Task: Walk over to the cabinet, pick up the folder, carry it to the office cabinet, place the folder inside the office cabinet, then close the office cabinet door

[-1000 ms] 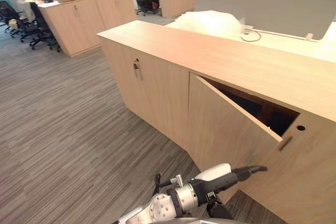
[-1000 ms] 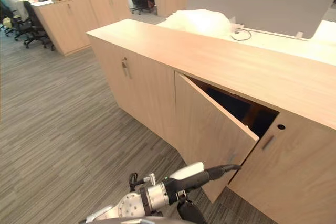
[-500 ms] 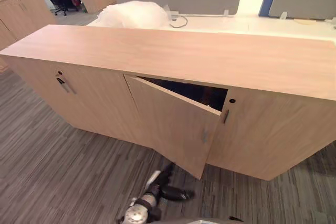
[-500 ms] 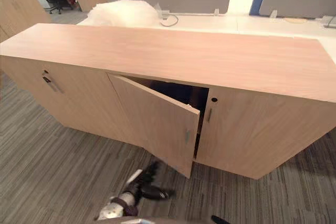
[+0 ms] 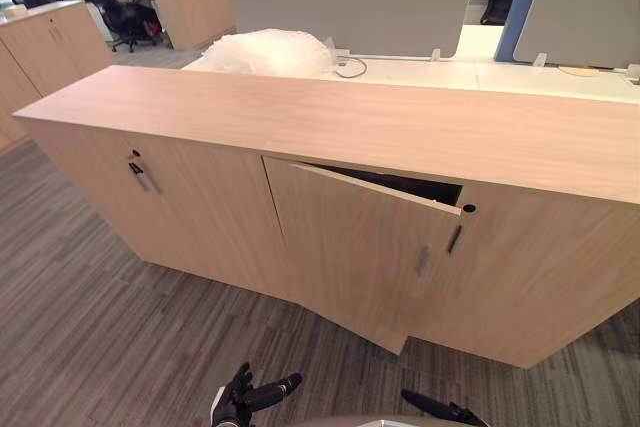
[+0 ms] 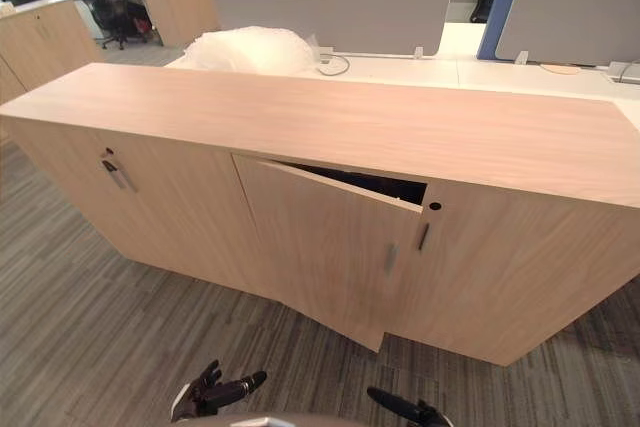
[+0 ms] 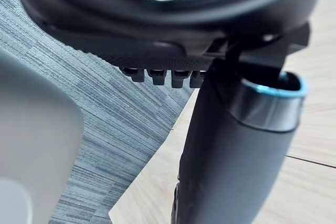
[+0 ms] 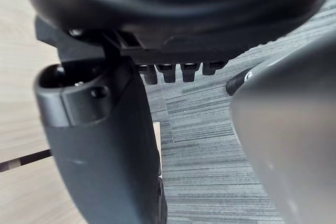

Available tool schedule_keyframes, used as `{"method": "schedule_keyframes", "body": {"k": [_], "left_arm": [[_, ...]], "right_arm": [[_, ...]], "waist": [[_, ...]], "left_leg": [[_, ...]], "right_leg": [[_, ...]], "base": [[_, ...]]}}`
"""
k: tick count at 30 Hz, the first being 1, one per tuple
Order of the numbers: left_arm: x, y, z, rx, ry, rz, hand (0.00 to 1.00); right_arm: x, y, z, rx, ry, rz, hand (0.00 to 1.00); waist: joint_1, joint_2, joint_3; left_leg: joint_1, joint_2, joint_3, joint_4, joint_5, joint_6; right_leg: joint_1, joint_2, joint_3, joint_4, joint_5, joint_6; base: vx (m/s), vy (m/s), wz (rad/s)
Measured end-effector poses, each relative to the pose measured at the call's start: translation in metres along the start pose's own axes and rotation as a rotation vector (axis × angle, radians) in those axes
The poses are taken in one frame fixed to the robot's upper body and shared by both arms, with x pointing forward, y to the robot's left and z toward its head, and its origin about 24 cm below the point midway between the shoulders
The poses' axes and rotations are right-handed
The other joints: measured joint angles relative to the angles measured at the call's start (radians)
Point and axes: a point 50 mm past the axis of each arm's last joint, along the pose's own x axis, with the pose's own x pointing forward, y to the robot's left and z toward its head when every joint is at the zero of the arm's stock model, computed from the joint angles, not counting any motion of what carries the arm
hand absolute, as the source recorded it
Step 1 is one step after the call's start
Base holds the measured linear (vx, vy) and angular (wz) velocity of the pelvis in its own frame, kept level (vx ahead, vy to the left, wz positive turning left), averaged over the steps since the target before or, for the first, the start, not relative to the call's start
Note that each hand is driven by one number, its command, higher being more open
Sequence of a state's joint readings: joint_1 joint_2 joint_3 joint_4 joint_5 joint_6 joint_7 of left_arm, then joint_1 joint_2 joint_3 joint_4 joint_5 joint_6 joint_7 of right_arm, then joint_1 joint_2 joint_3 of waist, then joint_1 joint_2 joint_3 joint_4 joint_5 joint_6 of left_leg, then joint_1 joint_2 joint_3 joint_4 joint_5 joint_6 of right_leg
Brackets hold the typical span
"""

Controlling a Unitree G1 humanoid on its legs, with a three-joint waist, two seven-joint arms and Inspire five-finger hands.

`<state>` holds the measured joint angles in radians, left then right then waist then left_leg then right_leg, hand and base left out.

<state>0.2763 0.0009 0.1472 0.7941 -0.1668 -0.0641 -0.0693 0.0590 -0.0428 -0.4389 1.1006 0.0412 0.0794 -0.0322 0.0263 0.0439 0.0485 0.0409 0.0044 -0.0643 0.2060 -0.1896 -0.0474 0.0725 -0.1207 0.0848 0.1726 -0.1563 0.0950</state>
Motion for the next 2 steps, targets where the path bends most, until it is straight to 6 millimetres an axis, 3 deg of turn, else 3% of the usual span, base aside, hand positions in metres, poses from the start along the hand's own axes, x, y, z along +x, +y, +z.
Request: {"method": "schedule_keyframes", "body": {"k": [2], "left_arm": [[0.0026,-0.0024,0.0004,0.017,0.008,-0.005,1.00]], "right_arm": [[-0.0002,-0.0016,-0.0008,0.007,-0.001,-0.006,1.00]], "waist": [[0.000,0.000,-0.002]], "left_leg": [[0.020,0.007,-0.003,-0.024,0.012,0.006]], "right_leg": [[0.008,0.009,-0.009,-0.011,-0.002,0.001]], "base": [[0.17,-0.050,0.03]]}}
